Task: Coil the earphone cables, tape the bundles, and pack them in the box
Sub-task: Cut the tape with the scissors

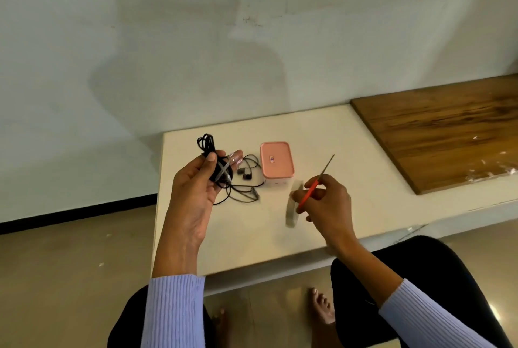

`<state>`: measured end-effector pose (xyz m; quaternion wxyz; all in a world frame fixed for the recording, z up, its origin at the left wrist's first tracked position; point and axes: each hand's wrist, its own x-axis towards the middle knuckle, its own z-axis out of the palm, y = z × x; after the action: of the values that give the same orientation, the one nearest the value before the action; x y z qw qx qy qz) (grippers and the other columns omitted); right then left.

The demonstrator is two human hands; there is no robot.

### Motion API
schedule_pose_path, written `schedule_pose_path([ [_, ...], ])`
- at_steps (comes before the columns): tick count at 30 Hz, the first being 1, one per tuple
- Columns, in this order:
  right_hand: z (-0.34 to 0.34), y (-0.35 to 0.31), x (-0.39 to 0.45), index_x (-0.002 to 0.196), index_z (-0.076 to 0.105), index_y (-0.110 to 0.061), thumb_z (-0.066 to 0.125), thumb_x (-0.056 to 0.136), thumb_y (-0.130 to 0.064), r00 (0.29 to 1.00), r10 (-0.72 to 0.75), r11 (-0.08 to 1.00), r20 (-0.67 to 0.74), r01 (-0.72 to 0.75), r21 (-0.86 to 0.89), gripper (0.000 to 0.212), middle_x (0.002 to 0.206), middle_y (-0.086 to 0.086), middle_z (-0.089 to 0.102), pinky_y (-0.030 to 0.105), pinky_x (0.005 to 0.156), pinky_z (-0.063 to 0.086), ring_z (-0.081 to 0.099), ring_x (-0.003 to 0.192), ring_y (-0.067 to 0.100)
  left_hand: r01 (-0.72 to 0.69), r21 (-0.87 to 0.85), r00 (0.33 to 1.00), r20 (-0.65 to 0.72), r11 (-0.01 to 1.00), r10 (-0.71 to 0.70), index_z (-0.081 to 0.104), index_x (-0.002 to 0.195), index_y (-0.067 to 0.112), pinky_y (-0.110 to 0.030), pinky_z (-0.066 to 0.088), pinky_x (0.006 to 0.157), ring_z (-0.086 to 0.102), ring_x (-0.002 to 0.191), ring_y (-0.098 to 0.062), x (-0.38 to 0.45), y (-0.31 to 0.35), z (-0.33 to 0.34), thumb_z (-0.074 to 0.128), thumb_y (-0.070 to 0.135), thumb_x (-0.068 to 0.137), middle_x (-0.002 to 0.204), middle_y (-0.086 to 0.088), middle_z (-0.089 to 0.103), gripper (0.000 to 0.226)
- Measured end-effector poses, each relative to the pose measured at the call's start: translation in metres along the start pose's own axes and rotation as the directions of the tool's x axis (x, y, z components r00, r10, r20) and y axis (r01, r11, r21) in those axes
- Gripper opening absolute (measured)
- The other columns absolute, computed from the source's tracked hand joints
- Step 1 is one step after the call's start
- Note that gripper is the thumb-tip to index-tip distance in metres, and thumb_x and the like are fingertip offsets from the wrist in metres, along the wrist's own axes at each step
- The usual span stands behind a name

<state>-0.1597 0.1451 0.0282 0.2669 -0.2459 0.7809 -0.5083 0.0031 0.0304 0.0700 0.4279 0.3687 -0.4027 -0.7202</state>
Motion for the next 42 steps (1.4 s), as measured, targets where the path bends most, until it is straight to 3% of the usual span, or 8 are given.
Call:
schedule_pose_path([
  [3, -0.022, -0.001, 0.024, 0.099, 0.056, -0.015, 0.075, 0.074, -0.015, 0.996, -0.088, 0.921, 0.013, 0.086, -0.380, 0.032, 0.083, -0.002, 0.064, 0.031, 0.068, 0.053, 0.063, 0.075, 0.019, 0.034, -0.006, 0.999, -0.010, 0.999, -0.034, 0.065, 0.088, 0.005, -0.047, 0.042, 0.104, 0.064, 0.106, -0.037, 0.001, -0.007, 0.000, 0.050, 0.010, 0.093, 0.088, -0.007, 0.073, 0.017],
  [6, -0.030, -0.001, 0.055, 0.106, 0.053, -0.015, 0.066, 0.084, -0.018, 0.980, -0.163, 0.690, 0.118, 0.199, -0.696, 0.026, 0.089, 0.002, 0.066, 0.031, 0.066, 0.052, 0.061, 0.073, 0.020, 0.096, -0.024, 0.995, 0.007, 0.995, -0.096, 0.064, 0.091, 0.003, -0.052, 0.035, 0.108, 0.063, 0.106, -0.039, 0.003, -0.017, -0.002, 0.051, 0.012, 0.091, 0.113, -0.030, 0.063, 0.016],
  [12, -0.013, 0.012, 0.095, 0.107, 0.052, -0.011, 0.053, 0.093, -0.019, 0.923, -0.264, 0.466, 0.280, 0.376, -0.801, 0.016, 0.095, 0.007, 0.064, 0.028, 0.062, 0.042, 0.053, 0.070, 0.021, 0.186, -0.034, 0.982, 0.013, 0.982, -0.186, 0.064, 0.090, 0.001, -0.052, 0.036, 0.108, 0.062, 0.108, -0.041, 0.006, -0.031, -0.002, 0.050, 0.010, 0.092, 0.115, -0.034, 0.060, 0.017],
  [16, -0.002, 0.031, 0.109, 0.108, 0.054, -0.012, 0.063, 0.086, -0.013, 0.928, -0.232, 0.564, 0.290, 0.371, -0.737, 0.024, 0.102, 0.006, 0.064, 0.029, 0.068, 0.047, 0.056, 0.079, 0.021, 0.224, -0.044, 0.974, 0.001, 0.974, -0.224, 0.063, 0.089, 0.001, -0.049, 0.038, 0.107, 0.062, 0.107, -0.041, 0.009, -0.034, -0.004, 0.048, 0.009, 0.093, 0.112, -0.033, 0.063, 0.018],
  [20, -0.010, 0.035, 0.118, 0.106, 0.059, -0.007, 0.078, 0.076, -0.019, 0.988, -0.115, 0.773, 0.099, 0.151, -0.616, 0.037, 0.095, 0.009, 0.065, 0.033, 0.071, 0.052, 0.061, 0.081, 0.022, 0.233, -0.061, 0.972, 0.027, 0.970, -0.232, 0.062, 0.089, 0.000, -0.044, 0.047, 0.098, 0.065, 0.104, -0.039, 0.010, -0.033, -0.005, 0.048, 0.009, 0.093, 0.113, -0.033, 0.062, 0.017],
  [29, -0.032, 0.040, 0.128, 0.072, 0.049, -0.008, 0.076, 0.077, -0.013, 0.982, 0.167, 0.726, -0.094, -0.187, -0.661, 0.028, 0.081, 0.013, 0.069, 0.033, 0.060, 0.057, 0.069, 0.064, 0.025, 0.243, -0.039, 0.970, 0.042, 0.969, -0.241, 0.062, 0.090, -0.001, -0.043, 0.047, 0.097, 0.064, 0.106, -0.038, 0.009, -0.033, -0.007, 0.049, 0.010, 0.092, 0.113, -0.032, 0.063, 0.017],
  [34, -0.035, 0.039, 0.132, 0.078, 0.052, -0.007, 0.077, 0.075, -0.012, 0.976, 0.174, 0.740, -0.130, -0.217, -0.637, 0.025, 0.087, 0.012, 0.067, 0.034, 0.068, 0.058, 0.068, 0.076, 0.025, 0.250, -0.021, 0.968, 0.035, 0.968, -0.249, 0.062, 0.090, -0.001, -0.041, 0.048, 0.094, 0.065, 0.104, -0.037, 0.008, -0.032, -0.007, 0.049, 0.011, 0.092, 0.110, -0.030, 0.065, 0.017],
  [42, -0.040, 0.036, 0.135, 0.092, 0.059, -0.001, 0.074, 0.080, -0.012, 0.961, 0.195, 0.761, -0.198, -0.276, -0.587, 0.022, 0.074, 0.008, 0.059, 0.023, 0.050, 0.045, 0.056, 0.054, 0.015, 0.256, -0.008, 0.966, 0.034, 0.967, -0.256, 0.060, 0.089, -0.002, -0.037, 0.051, 0.090, 0.067, 0.101, -0.035, 0.006, -0.030, -0.005, 0.046, 0.010, 0.094, 0.104, -0.030, 0.067, 0.019],
])
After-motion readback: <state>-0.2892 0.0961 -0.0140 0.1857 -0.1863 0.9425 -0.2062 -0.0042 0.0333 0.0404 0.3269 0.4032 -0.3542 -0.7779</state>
